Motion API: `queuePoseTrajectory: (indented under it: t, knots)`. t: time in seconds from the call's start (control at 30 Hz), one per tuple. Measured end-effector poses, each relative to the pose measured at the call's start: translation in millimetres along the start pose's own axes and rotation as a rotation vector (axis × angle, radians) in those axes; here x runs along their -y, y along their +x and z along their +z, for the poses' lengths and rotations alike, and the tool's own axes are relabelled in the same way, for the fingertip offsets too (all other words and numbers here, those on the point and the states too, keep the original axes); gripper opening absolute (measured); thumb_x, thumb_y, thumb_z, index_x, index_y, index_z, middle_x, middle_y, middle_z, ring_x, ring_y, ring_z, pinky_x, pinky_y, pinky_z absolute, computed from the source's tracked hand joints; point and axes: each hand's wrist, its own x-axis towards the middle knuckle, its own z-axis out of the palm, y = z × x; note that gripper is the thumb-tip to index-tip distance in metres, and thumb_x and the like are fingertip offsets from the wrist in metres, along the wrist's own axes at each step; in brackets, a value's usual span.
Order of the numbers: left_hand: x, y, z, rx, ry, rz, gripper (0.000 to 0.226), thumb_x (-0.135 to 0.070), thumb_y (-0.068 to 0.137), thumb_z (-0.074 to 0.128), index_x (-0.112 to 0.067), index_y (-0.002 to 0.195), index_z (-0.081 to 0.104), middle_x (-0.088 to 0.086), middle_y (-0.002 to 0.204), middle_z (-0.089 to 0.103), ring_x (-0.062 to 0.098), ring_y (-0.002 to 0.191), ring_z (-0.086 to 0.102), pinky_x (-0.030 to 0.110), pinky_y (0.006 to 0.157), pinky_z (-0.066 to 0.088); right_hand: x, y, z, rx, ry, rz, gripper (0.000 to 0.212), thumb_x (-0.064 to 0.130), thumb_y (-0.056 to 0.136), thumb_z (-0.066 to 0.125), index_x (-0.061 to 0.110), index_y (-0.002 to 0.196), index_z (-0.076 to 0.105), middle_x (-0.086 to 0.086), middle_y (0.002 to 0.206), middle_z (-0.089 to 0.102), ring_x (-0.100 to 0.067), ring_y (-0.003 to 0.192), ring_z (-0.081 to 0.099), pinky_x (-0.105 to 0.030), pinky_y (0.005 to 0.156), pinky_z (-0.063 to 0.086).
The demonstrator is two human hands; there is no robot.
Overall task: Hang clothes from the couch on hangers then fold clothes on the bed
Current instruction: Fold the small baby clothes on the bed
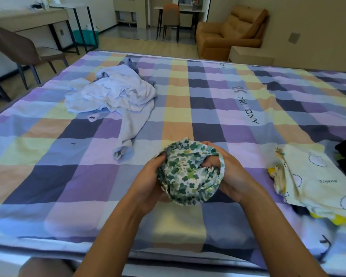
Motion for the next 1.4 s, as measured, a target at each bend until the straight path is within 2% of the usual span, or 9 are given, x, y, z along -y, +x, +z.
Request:
queuePoseTrajectory:
  t: [0.23,0.4,0.53,0.7,0.8,1.0,1.13,1.27,1.4]
  knots:
    - [-19,8,-2,0.048,-0.283,0.068,0.045,-0.031,0.107,0.036,-0.003,0.132,0.062,0.017,0.129,0.067,0.031,0.121,0.064,0.045,0.105,0.048,-3,-4,2,-0.233,-0.205,-0.194,0.03,-0.007,0.095,0.053,0.014,0.075,0.058,0.004,0.071,0.069,-0.01,0.067,0.066,-0.022,0.059,0.051]
    - [-29,0,2,0.315,-0.441,0.175,0.037,-0.031,0.086,0.054,-0.01,0.098,0.082,0.011,0.115,0.074,0.023,0.105,0.073,0.036,0.089,0.06,-7,0,4,-0.293,-0.185,-0.203,0.008,0.005,0.097,0.057,0.001,0.09,0.059,-0.005,0.077,0.068,-0.016,0.071,0.067,-0.034,0.066,0.055]
    - [-32,-2,-4,0.668,-0.351,0.162,0.046,-0.029,0.107,0.041,-0.002,0.142,0.055,0.017,0.147,0.053,0.029,0.14,0.047,0.042,0.122,0.03,7,6,14,-0.188,0.111,-0.043,0.008,0.012,0.098,0.057,0.01,0.098,0.065,-0.004,0.084,0.072,-0.021,0.08,0.07,-0.036,0.079,0.057]
    - [-60,-18,-19,0.678,0.146,-0.211,0.048,-0.054,0.075,0.082,-0.022,0.11,0.08,-0.001,0.117,0.075,0.014,0.111,0.07,0.025,0.093,0.054,56,-1,1,0.166,0.357,-0.116,0.025,0.021,0.101,0.039,0.016,0.081,0.054,-0.001,0.062,0.058,-0.017,0.06,0.058,-0.029,0.063,0.052]
    - [-103,-34,2,0.535,1.047,-0.189,0.035,-0.052,0.094,0.06,-0.019,0.096,0.072,-0.003,0.102,0.068,0.009,0.095,0.063,0.009,0.073,0.043,83,-9,-12,0.459,0.084,-0.114,0.024,0.025,0.091,0.059,0.011,0.079,0.044,0.006,0.061,0.051,-0.008,0.055,0.048,-0.02,0.057,0.045]
    - [-115,-46,24,0.529,2.355,0.357,0.055,-0.07,0.095,0.035,-0.024,0.076,0.058,-0.008,0.079,0.058,0.013,0.077,0.059,0.032,0.076,0.048,127,-28,9,0.641,-1.414,0.029,0.008,0.022,0.091,0.068,0.02,0.083,0.068,-0.002,0.07,0.061,-0.013,0.061,0.053,-0.036,0.06,0.046]
    - [-115,-39,19,0.462,2.352,0.859,0.07,-0.08,0.092,0.025,-0.02,0.069,0.054,-0.003,0.081,0.058,0.022,0.081,0.055,0.031,0.089,0.041,109,-39,35,0.429,-2.236,-0.206,0.034,0.054,0.077,0.065,0.022,0.078,0.056,0.007,0.085,0.065,-0.022,0.098,0.057,-0.036,0.098,0.045]
    - [-132,-34,10,0.419,2.049,1.259,0.041,-0.06,0.089,0.063,-0.021,0.101,0.059,-0.002,0.081,0.063,0.026,0.084,0.06,0.035,0.078,0.047,127,-35,14,0.315,-2.075,-0.53,0.028,0.055,0.086,0.051,0.029,0.074,0.053,0.003,0.082,0.068,-0.026,0.089,0.06,-0.039,0.103,0.041]
    - [-150,-28,0,0.278,1.9,1.436,0.022,-0.039,0.094,0.061,-0.02,0.106,0.062,-0.003,0.092,0.069,0.024,0.091,0.061,0.037,0.104,0.027,142,-33,-4,0.281,-1.692,-0.602,0.03,0.06,0.085,0.064,0.029,0.084,0.064,0.012,0.074,0.056,-0.016,0.078,0.048,-0.04,0.074,0.046]
